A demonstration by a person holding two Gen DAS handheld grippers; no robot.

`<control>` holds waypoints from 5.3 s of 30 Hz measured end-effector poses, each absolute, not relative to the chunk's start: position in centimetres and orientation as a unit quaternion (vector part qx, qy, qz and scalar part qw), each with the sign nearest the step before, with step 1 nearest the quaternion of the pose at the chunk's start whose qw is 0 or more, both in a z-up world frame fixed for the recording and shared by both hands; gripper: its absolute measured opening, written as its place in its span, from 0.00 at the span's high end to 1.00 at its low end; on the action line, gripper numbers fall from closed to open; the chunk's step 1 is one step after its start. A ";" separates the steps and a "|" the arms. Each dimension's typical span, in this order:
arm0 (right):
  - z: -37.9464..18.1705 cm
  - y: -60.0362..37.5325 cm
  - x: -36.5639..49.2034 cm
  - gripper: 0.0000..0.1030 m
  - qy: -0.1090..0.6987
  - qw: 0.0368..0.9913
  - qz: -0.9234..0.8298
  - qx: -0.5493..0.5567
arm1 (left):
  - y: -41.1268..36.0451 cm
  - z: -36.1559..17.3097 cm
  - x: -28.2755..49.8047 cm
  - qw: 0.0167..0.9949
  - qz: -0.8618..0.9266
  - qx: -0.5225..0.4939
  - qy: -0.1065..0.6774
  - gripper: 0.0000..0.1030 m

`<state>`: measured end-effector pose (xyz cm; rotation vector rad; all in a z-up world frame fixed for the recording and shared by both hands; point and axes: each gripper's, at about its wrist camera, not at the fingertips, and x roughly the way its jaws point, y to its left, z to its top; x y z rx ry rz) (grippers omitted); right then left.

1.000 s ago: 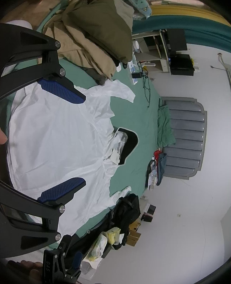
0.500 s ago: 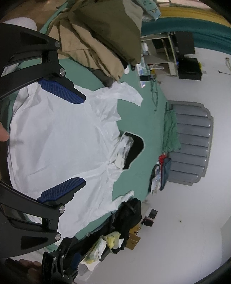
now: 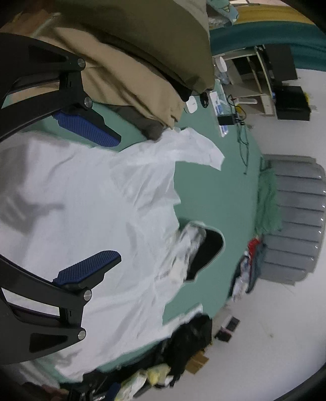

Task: Fold large clothes

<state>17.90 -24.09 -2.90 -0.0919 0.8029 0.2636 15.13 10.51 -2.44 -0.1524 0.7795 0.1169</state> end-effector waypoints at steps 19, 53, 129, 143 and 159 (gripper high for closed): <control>-10.0 -23.1 33.8 0.01 0.401 0.900 0.143 -0.089 | 21.6 -14.6 44.4 0.847 0.164 -0.086 0.497 0.32; -3.8 -37.8 30.1 0.01 0.391 0.909 0.111 0.093 | -13.3 -9.0 30.6 0.843 -0.120 -0.081 0.517 0.85; -12.3 -34.3 33.5 0.01 0.478 0.868 0.126 0.034 | 6.4 -11.6 31.4 0.876 0.098 0.003 0.471 0.55; -14.6 -30.5 35.1 0.88 0.497 0.860 0.110 -0.035 | 10.9 -14.0 34.0 0.883 0.088 -0.003 0.461 1.00; -9.0 -35.1 42.0 0.37 0.458 0.886 0.063 -0.039 | 15.0 -8.2 32.9 0.901 0.108 -0.038 0.418 0.60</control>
